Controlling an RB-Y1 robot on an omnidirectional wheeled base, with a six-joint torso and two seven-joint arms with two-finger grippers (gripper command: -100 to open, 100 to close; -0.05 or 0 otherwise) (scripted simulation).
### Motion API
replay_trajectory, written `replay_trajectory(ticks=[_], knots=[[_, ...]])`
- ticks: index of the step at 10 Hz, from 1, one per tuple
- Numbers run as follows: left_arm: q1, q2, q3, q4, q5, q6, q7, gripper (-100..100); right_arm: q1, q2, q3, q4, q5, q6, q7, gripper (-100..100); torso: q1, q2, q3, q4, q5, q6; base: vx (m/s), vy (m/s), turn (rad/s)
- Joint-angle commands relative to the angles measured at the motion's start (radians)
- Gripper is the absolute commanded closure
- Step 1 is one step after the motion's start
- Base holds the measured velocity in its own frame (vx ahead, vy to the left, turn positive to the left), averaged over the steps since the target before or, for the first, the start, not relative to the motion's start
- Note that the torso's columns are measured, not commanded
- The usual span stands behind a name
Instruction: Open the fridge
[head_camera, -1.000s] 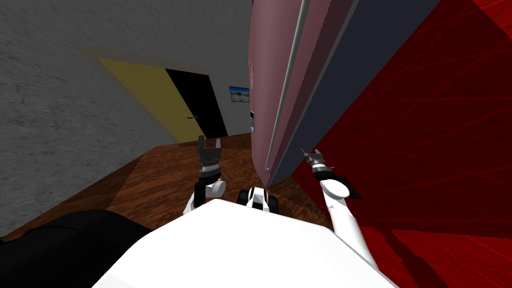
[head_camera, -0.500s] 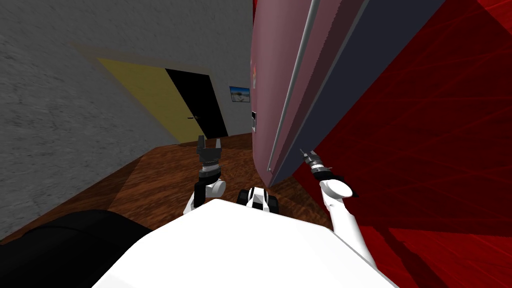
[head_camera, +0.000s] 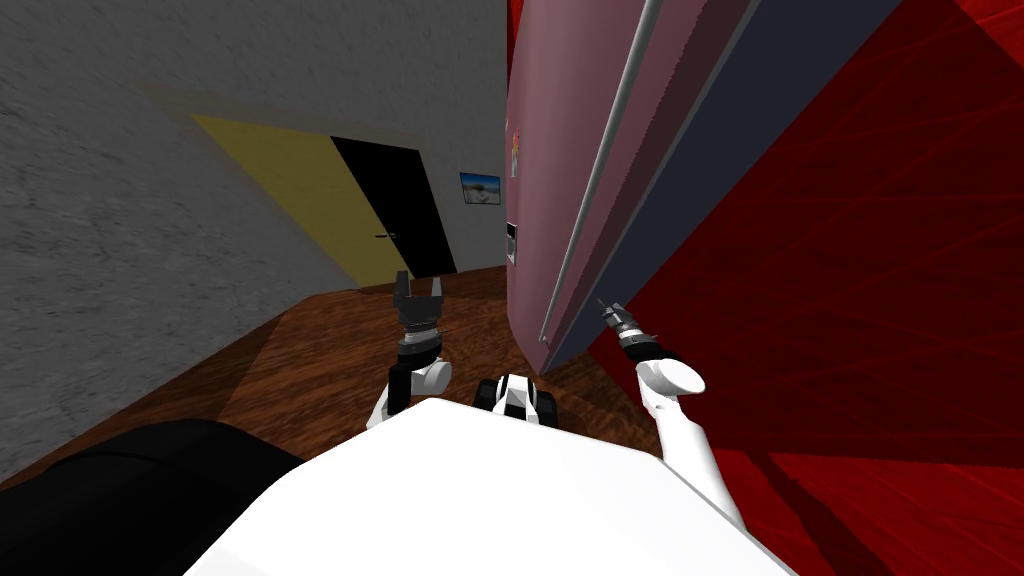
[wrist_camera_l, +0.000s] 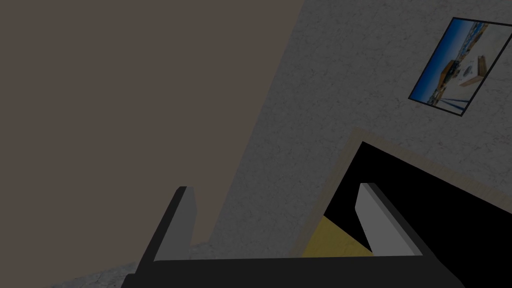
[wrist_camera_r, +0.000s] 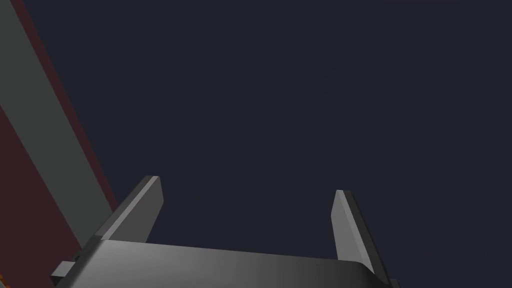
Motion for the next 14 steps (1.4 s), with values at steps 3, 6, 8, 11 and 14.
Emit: replay_trajectory(ticks=[3,6,8,11,14], knots=[[0.000,0.000,0.000,0.000,0.000,0.000,0.000,0,-0.013,0.017,-0.018,0.053,-0.127,0.086,-0.019,-100,0.002,-0.001,0.000,0.000,0.000,-0.002,0.000,0.063,-0.025],[0.000,0.000,0.000,0.000,0.000,0.000,0.000,0,-0.022,0.036,-0.032,0.099,-0.215,0.157,-0.039,-100,0.005,-0.002,-0.001,0.000,0.002,-0.005,-0.014,0.062,-0.017],[0.000,0.000,0.000,0.000,0.000,0.000,0.000,0,-0.026,0.049,-0.037,0.119,-0.261,0.190,-0.048,-100,0.006,-0.004,-0.003,0.000,0.002,-0.004,-0.007,0.096,-0.034],[0.000,0.000,0.000,0.000,0.000,0.000,0.000,0,-0.031,0.082,-0.047,0.154,-0.334,0.248,-0.063,-100,0.007,-0.005,-0.003,0.002,0.003,-0.007,-0.007,0.076,-0.020],[0.000,0.000,0.000,0.000,0.000,0.000,0.000,0,-0.035,0.153,-0.057,0.194,-0.415,0.315,-0.079,-100,0.010,-0.005,-0.003,0.000,0.003,-0.009,-0.002,0.072,-0.031]])
